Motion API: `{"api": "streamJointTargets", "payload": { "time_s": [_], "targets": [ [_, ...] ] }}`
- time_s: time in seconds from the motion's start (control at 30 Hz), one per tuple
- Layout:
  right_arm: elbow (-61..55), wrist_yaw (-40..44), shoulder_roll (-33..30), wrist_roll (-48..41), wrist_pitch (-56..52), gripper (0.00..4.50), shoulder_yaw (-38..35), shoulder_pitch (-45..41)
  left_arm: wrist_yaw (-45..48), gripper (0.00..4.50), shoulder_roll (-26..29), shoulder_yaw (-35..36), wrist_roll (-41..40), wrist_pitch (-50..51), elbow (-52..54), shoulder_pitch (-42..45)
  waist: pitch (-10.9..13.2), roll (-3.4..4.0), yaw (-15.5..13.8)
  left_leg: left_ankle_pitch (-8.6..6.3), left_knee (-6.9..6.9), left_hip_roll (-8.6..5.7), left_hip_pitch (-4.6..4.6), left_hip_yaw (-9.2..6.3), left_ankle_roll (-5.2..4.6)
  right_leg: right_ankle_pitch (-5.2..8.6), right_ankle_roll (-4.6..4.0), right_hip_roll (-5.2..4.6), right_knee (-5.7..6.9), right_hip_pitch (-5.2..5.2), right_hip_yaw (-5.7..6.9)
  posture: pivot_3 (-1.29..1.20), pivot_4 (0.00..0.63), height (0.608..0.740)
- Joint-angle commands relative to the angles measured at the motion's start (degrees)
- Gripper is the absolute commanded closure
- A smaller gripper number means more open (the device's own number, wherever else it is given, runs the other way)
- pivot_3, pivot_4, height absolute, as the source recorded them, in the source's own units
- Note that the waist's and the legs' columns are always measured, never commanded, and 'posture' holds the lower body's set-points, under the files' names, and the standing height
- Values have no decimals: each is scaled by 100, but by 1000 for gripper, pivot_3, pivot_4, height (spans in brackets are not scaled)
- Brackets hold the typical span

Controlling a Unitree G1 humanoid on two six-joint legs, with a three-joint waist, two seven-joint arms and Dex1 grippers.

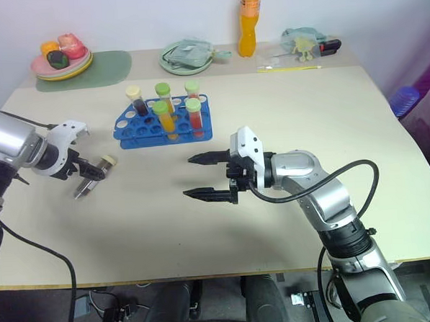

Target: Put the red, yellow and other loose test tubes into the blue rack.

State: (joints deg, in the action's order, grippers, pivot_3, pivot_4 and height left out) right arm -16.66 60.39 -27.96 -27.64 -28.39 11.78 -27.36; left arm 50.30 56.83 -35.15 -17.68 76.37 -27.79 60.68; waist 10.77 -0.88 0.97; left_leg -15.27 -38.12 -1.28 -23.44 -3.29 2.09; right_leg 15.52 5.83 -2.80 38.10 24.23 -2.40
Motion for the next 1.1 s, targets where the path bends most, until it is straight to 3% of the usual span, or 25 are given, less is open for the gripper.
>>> {"api": "streamJointTargets", "payload": {
  "time_s": [0.03, 0.2, 0.23, 0.33, 0.43, 0.53, 0.57, 0.67, 0.73, 0.87, 0.97, 1.1],
  "targets": [
    [-289, -52, 11, -68, 14, 812, -11, -3, 562, 990, 41, -260, 342, -187, -163, 235, 0, 0, 7, 0, 0, 0, 0, 0, 0, 0, 0, 0, 0, 1, 0, 0, 150, 729],
    [-300, -81, 21, -77, 17, 812, 17, -7, 987, 3519, 20, -413, 696, -323, -298, 280, 0, 0, 9, 0, 0, 2, -1, 0, 0, 0, 0, 2, 1, 2, 0, 0, 150, 729],
    [-300, -84, 23, -75, 16, 812, 23, -11, 1023, 3755, 35, -391, 755, -355, -285, 271, 0, 0, 9, 0, 0, 2, -1, 0, 0, 0, 0, 2, 0, 1, 0, 0, 150, 729],
    [-317, -104, 26, -69, 11, 812, 37, -16, 1124, 3779, 218, -139, 767, -304, -35, 219, 1, -2, 10, 0, 0, 6, -1, -1, -1, 0, 0, 1, 1, 2, 0, 0, 150, 729],
    [-363, -205, 12, -53, 14, 812, -22, 15, 1093, 3779, 770, 758, 446, -246, 886, -115, 10, -15, 48, 0, 0, 13, -5, -2, -1, 0, 0, 0, 2, 9, -1, 0, 150, 729],
    [-306, -387, 24, -3, 74, 812, -135, 62, 126, 3779, 673, 3150, 150, -1016, 1928, -1055, 11, -16, 41, 0, 2, 18, -11, -2, -1, 0, 0, -8, 2, 19, -5, 0, 150, 729],
    [-284, -425, 26, 7, 93, 812, -156, 69, -59, 3779, 593, 3662, 87, -1144, 2187, -1298, 10, -19, 19, 0, 3, 18, -11, -1, 0, 0, 0, -19, 1, 21, -6, 0, 150, 729],
    [-126, -630, 197, -17, 92, 812, -201, 28, -1572, 3779, -636, 5346, 153, -1616, 3104, -1766, 9, -18, -54, 0, -1, 8, -12, -1, 0, 0, 1, -42, 4, 18, 2, 0, 150, 729],
    [17, -752, 338, -3, 125, 812, -219, -30, -2396, 3779, -1445, 5728, 314, -2143, 3646, -2015, 3, -33, -109, -1, -11, 3, -8, -9, -2, -2, 3, -51, -1, -1, 14, 0, 150, 729],
    [394, -990, 643, 207, 319, 812, -165, -201, -3903, 3779, -2667, 5227, 1273, -3816, 4025, -2617, 1, -36, -144, -1, -13, -9, -5, -3, -2, -6, 7, -60, 4, -1, 10, 0, 150, 729],
    [588, -1067, 804, 261, 422, 812, -184, -297, -5275, 3779, -3865, 4842, 1897, -5650, 3373, -2943, 0, -37, -170, -1, -12, -13, -8, -2, -2, -7, 7, -61, 7, 6, 10, 0, 150, 729],
    [773, -1168, 906, 332, 540, 812, -242, -365, -5674, 3779, -4519, 4300, 2292, -7580, 2640, -3311, -1, -39, -164, -2, -11, -18, -10, 1, -3, -8, 8, -66, 2, 8, 10, 0, 150, 729]
  ]
}}
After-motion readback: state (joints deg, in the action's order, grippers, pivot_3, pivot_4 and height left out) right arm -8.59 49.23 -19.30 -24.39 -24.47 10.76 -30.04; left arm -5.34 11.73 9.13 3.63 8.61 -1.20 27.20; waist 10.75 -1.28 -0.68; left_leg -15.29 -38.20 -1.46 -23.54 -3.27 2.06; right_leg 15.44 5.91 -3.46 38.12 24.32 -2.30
